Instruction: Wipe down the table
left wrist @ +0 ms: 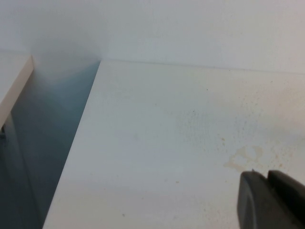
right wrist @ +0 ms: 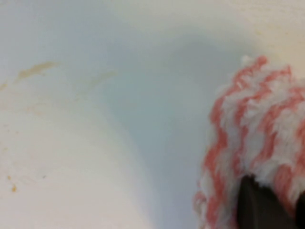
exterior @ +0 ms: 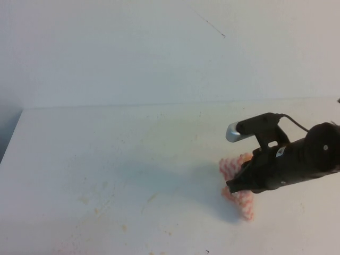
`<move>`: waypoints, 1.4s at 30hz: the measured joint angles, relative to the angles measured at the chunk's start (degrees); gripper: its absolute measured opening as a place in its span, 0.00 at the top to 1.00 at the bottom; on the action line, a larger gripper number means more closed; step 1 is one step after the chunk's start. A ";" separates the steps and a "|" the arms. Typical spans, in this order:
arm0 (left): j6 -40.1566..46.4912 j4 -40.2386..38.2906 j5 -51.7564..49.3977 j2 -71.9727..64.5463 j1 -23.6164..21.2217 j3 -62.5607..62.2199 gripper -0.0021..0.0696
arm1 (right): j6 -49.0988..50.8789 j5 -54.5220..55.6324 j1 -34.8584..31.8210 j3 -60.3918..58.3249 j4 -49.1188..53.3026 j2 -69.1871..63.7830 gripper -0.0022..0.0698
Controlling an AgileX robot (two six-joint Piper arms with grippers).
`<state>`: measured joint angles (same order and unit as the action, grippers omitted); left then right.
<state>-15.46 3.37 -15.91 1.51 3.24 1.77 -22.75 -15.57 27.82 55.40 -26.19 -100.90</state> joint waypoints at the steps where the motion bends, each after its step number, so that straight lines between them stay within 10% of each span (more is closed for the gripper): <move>1: 0.00 0.00 0.00 0.00 0.00 0.00 0.97 | -0.14 0.00 -0.67 -0.42 0.49 0.82 0.93; 7: 0.00 0.00 0.00 0.00 0.00 0.00 0.97 | -0.70 1.89 -1.73 -1.19 2.46 2.77 0.89; 16: 0.00 0.00 0.00 0.00 0.00 0.00 0.97 | -0.70 2.29 -1.73 -1.19 2.84 4.10 0.40; 26: 0.00 0.00 0.00 0.00 0.00 0.00 0.97 | 0.00 -11.83 -1.73 -1.33 2.84 21.99 0.92; 42: 0.00 0.00 0.00 0.00 0.00 0.00 0.97 | 23.52 -28.24 -1.13 -17.37 32.33 83.06 0.96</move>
<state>-15.46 3.37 -15.91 1.51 3.24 1.77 0.77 -43.81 26.69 38.02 6.15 -17.83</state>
